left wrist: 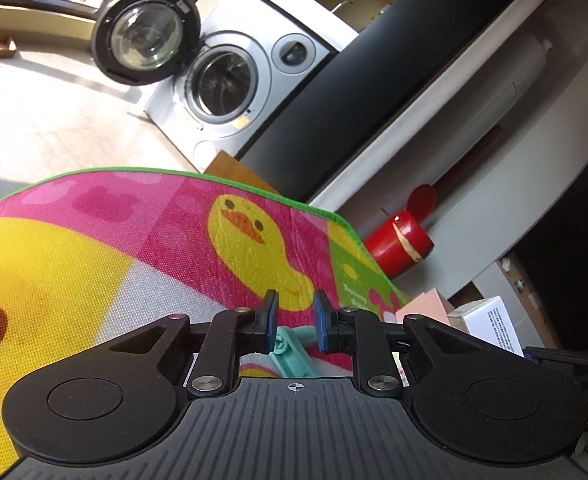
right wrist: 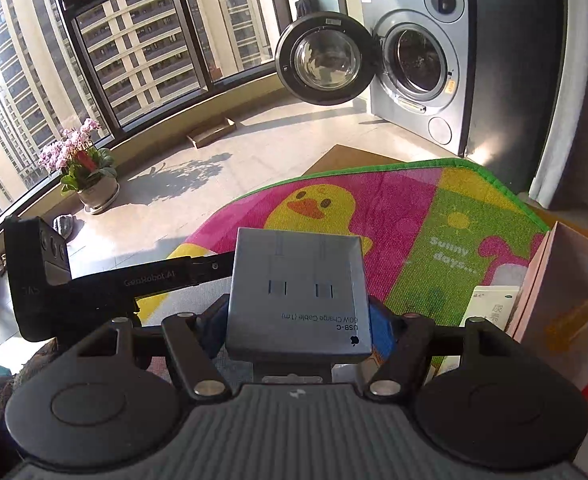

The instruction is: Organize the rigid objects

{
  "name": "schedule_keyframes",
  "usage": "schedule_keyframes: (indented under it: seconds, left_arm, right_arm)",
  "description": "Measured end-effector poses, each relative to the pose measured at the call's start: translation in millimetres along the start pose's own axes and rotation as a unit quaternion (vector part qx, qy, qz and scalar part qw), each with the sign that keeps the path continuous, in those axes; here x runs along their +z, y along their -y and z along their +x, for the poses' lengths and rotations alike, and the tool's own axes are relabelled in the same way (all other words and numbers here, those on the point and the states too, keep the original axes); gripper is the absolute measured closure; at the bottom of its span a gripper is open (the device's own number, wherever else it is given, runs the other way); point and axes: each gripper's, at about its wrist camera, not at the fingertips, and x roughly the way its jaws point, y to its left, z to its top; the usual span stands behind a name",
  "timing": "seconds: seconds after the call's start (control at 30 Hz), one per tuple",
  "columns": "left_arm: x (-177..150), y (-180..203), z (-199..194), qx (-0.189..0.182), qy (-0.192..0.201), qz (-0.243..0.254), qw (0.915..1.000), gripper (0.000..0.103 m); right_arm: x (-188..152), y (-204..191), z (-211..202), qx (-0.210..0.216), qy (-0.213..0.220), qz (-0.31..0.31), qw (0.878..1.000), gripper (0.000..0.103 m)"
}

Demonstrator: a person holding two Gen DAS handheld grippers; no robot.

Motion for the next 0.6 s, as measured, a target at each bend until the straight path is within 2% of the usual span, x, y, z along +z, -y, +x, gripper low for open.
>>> schedule_keyframes:
  seconds: [0.07, 0.13, 0.23, 0.27, 0.3, 0.4, 0.47, 0.57, 0.6]
  left_arm:
    - [-5, 19, -10, -0.035, -0.018, 0.049, 0.9980, 0.082]
    - [-15, 46, -22, -0.058, -0.044, 0.119, 0.9902, 0.082]
    - [-30, 82, -29, -0.051, -0.083, 0.203, 0.9743, 0.082]
    - [-35, 93, -28, -0.045, -0.095, 0.226, 0.9685, 0.082]
    - [-40, 101, -26, -0.041, -0.102, 0.233, 0.9662, 0.082]
    - [-46, 118, -11, -0.040, -0.118, 0.231, 0.9650, 0.082]
    - [-43, 128, 1, -0.038, -0.113, 0.217, 0.9688, 0.082]
    - [-15, 138, 42, -0.074, -0.127, 0.146, 0.9783, 0.082]
    - [-7, 140, 61, -0.073, -0.135, 0.130, 0.9796, 0.082]
  right_arm:
    - [-27, -3, -26, -0.021, 0.004, -0.029, 0.999, 0.034]
    - [-57, -4, -44, -0.046, 0.001, -0.058, 0.997, 0.034]
    - [-97, -3, -58, -0.094, -0.009, -0.077, 0.993, 0.034]
    - [-107, 0, -62, -0.106, -0.012, -0.073, 0.992, 0.034]
    - [-117, 4, -64, -0.118, -0.013, -0.068, 0.991, 0.034]
    - [-140, 21, -67, -0.156, -0.022, -0.035, 0.987, 0.034]
    - [-152, 35, -67, -0.158, -0.029, 0.001, 0.987, 0.034]
    - [-166, 45, -76, -0.149, -0.011, 0.037, 0.988, 0.033]
    - [-168, 46, -78, -0.145, -0.003, 0.045, 0.988, 0.033]
